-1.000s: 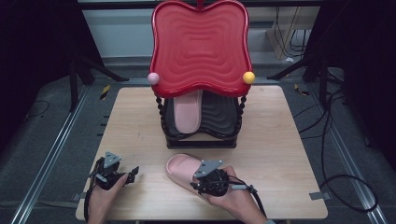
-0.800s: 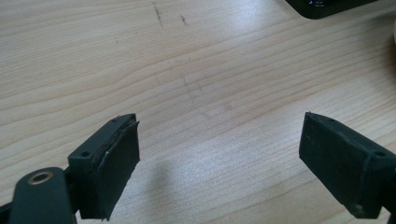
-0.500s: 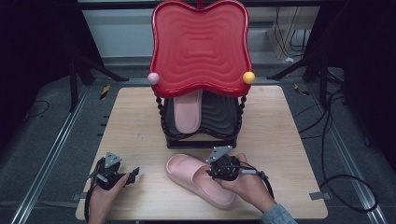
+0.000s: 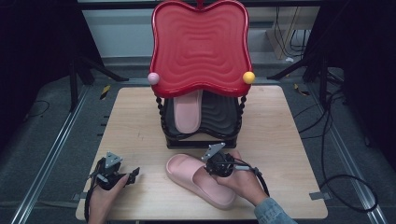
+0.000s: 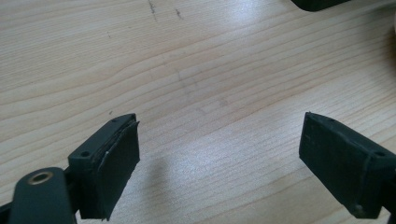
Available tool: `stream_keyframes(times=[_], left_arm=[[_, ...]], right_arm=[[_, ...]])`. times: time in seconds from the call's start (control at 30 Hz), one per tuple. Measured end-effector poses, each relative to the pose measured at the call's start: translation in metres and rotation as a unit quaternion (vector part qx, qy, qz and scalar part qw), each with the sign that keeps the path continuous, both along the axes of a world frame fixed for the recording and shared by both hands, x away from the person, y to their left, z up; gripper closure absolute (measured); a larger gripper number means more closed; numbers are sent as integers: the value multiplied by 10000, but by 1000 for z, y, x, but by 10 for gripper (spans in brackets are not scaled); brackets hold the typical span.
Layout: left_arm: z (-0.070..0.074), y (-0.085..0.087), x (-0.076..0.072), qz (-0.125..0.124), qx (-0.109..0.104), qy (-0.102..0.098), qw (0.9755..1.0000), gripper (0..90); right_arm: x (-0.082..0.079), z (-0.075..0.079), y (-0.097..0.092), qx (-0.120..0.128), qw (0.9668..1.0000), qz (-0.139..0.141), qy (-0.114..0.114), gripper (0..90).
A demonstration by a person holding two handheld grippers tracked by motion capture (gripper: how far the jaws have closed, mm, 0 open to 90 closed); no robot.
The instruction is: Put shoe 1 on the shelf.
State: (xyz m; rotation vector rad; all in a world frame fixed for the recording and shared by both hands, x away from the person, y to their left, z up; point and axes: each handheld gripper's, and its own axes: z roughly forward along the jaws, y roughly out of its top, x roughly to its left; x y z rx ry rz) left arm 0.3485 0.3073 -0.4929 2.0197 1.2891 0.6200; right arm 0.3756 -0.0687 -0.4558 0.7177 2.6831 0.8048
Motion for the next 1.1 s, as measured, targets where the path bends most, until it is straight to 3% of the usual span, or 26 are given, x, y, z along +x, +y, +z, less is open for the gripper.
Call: stream_keyframes(times=[0.27,0.37,0.57,0.7,0.73,0.8,1.0,1.07,1.1], left_arm=[[1,2,-1,35,-13,-31,10000,120],[2,1,-1,30,14,-35,10000,121],[2,2,-2,60,16,-41,10000,121],[2,1,-2,59,18,-30,10000,122],[2,1,-2,59,14,-31,10000,122],[2,1,-2,56,8,-46,10000,122],[2,2,-2,66,2,-35,10000,123],[2,2,-2,59,6,-34,10000,123],[2,1,-2,56,8,-34,10000,123]], right_arm=[[-6,5,-3,-64,9998,133,-125,852],[-15,12,-7,101,9998,70,-133,853],[-28,32,-25,721,9968,-210,-260,853],[-33,46,-39,1119,9921,-484,-303,854],[-34,53,-45,1306,9888,-628,-359,855],[-34,55,-46,1375,9874,-685,-386,855],[-30,71,-55,1713,9774,-1086,-593,855],[-27,77,-58,1918,9709,-1280,-641,856],[-27,77,-58,1918,9709,-1280,-641,856]])
